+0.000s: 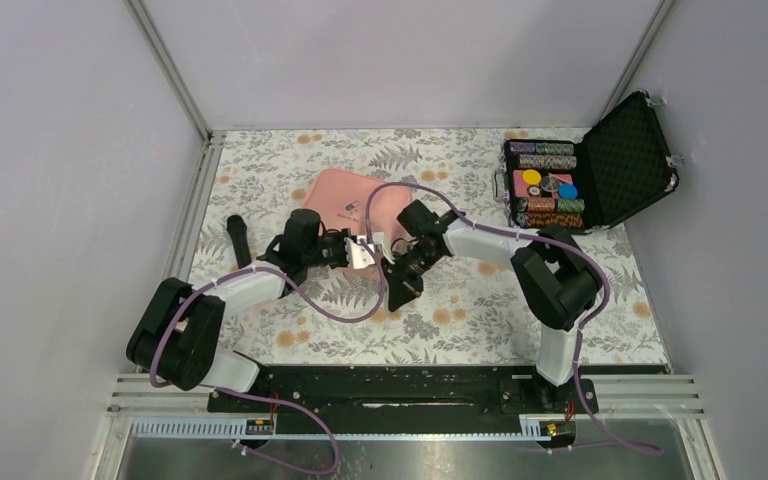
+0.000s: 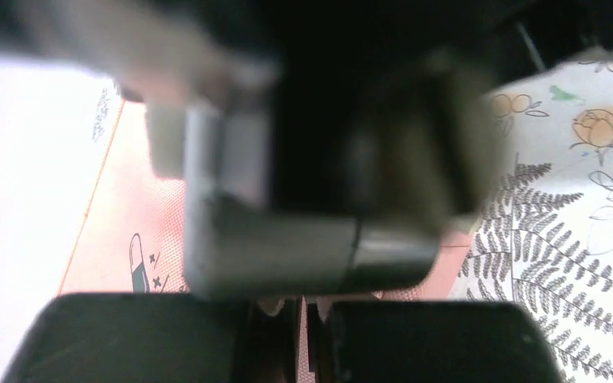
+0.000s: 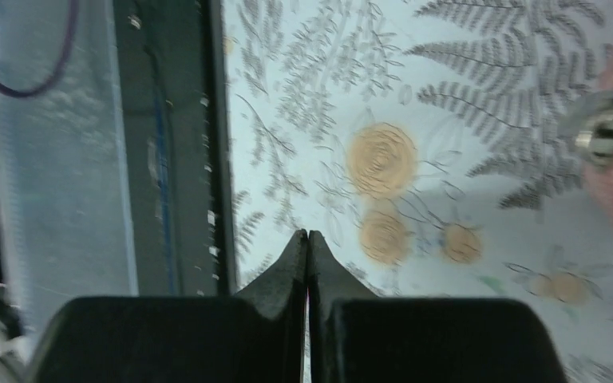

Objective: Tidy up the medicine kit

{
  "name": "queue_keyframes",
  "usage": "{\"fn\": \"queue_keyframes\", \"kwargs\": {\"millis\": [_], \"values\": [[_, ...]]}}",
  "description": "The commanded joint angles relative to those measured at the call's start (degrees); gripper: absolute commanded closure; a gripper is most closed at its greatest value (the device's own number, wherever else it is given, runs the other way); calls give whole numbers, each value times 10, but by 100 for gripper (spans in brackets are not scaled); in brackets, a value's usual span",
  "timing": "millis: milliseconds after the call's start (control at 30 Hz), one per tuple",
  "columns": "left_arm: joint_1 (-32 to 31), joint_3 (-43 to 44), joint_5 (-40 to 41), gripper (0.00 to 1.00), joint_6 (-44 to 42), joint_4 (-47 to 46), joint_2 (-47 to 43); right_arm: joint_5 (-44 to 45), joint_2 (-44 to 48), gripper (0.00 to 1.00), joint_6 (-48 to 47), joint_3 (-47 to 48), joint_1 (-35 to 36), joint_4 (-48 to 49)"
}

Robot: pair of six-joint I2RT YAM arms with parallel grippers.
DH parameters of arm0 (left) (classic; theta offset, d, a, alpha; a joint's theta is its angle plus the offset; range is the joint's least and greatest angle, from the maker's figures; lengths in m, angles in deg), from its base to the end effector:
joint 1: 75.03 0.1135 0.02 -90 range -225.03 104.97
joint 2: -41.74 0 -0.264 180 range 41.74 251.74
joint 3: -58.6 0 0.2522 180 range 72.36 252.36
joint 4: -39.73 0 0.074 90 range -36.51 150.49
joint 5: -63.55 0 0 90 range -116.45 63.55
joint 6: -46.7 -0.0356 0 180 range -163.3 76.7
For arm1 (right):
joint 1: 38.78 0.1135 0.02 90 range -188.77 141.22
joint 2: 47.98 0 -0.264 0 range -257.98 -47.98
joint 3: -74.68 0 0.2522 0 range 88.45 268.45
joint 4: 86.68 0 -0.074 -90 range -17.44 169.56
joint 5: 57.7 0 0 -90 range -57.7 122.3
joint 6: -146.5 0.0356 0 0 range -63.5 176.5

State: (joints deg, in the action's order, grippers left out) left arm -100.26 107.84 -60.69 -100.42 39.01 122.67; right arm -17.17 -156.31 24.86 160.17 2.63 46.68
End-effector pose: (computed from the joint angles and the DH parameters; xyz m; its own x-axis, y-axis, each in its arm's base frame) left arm 0.2463 -0.1382 0.1885 0.4097 0.5744 -0.7086 0.8192 0.1101 0.5629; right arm 0.2592 0.2647 0.1752 -0.2677 -0.6906 -0.6718 -0.9045 -0.0601 0.4221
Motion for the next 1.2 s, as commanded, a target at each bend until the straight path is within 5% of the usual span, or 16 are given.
{"fn": "queue_keyframes", "kwargs": {"millis": [0, 133, 300, 567, 767, 1167], "values": [[3, -21, 83, 100, 26, -51, 15, -115, 39, 100, 221, -48, 20, 217], [6, -22, 87, 93, 21, -33, 4, -91, 52, 98, 209, -30, 5, 171], [36, 38, 53, 58, 38, 36, 3, -10, 85, 72, 175, -34, -52, 117], [64, 263, -109, 41, -67, 359, 44, 66, 97, 21, 230, -68, -120, 219], [64, 316, -134, 39, -270, 577, 45, 101, 72, 20, 216, -77, -119, 253], [65, 196, -75, 38, -276, 427, 64, 114, -4, 32, 227, -6, -107, 282]]}}
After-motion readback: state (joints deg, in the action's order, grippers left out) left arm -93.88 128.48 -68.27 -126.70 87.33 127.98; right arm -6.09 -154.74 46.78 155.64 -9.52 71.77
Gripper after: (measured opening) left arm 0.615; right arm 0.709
